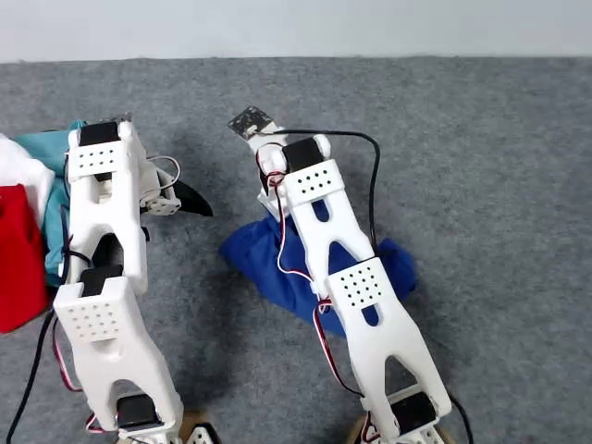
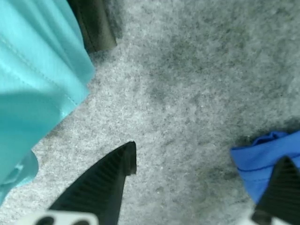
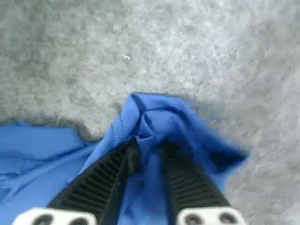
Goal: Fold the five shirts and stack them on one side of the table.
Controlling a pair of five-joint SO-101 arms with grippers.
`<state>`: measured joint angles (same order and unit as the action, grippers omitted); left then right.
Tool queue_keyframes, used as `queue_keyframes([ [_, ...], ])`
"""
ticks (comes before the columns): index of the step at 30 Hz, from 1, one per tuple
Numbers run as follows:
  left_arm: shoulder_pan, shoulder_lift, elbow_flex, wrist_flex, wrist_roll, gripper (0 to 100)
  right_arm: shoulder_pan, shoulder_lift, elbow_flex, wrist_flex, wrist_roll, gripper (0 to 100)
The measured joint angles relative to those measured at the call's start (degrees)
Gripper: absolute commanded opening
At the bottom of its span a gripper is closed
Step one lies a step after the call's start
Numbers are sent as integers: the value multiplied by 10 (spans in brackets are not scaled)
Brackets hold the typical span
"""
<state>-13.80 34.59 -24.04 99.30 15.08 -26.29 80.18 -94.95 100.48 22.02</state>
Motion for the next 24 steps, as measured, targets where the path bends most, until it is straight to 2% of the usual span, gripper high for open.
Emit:
queue_keyframes([
  [3, 0, 0, 0, 0, 0, 423, 0, 0, -2, 0, 43, 9],
  [7, 0, 0, 0, 0, 0, 423, 0, -24, -1, 0, 55, 9],
  [16, 4, 0, 26, 0, 0, 423, 32, -243, -1, 1, 58, 9],
  [20, 40, 0, 50, 0, 0, 423, 69, -326, -1, 1, 58, 9],
  [24, 114, 0, 78, 0, 0, 423, 112, -364, -2, 1, 58, 9],
])
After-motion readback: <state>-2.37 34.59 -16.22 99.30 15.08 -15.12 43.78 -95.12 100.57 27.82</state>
